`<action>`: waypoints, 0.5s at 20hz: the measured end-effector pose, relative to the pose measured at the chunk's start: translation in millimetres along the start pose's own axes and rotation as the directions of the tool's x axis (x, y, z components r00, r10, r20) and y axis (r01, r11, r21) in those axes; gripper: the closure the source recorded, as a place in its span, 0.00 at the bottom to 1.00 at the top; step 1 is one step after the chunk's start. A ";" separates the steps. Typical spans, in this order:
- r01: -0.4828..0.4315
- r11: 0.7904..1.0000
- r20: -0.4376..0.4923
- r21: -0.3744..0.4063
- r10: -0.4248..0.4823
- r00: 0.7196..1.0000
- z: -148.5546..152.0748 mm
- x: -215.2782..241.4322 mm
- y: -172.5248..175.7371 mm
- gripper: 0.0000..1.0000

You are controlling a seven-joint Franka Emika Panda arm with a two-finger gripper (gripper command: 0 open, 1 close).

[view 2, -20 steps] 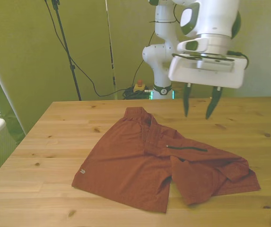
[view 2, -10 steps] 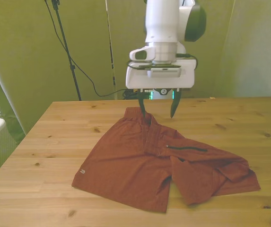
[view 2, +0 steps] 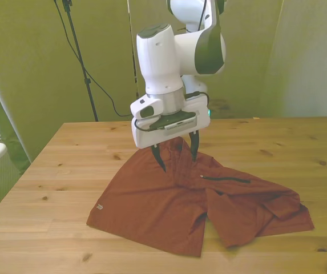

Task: Unfold the shorts

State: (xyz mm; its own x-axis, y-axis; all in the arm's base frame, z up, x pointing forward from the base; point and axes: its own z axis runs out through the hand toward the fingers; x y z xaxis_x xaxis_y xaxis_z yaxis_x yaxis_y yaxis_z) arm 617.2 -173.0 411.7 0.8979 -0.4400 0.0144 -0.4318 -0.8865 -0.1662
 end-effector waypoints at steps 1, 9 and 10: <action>0.011 1.000 0.010 0.004 -0.011 1.000 4.1 2.7 2.1 0.00; 0.066 0.995 0.115 0.075 -0.074 0.991 37.1 19.9 15.6 0.00; 0.069 0.995 0.120 0.076 -0.077 0.990 41.8 22.0 16.0 1.00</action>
State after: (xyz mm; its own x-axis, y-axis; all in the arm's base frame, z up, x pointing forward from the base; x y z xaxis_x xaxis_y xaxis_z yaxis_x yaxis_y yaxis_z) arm 633.7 -190.9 368.1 0.9324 -0.3499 -0.0908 -0.3615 -0.9011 -0.2394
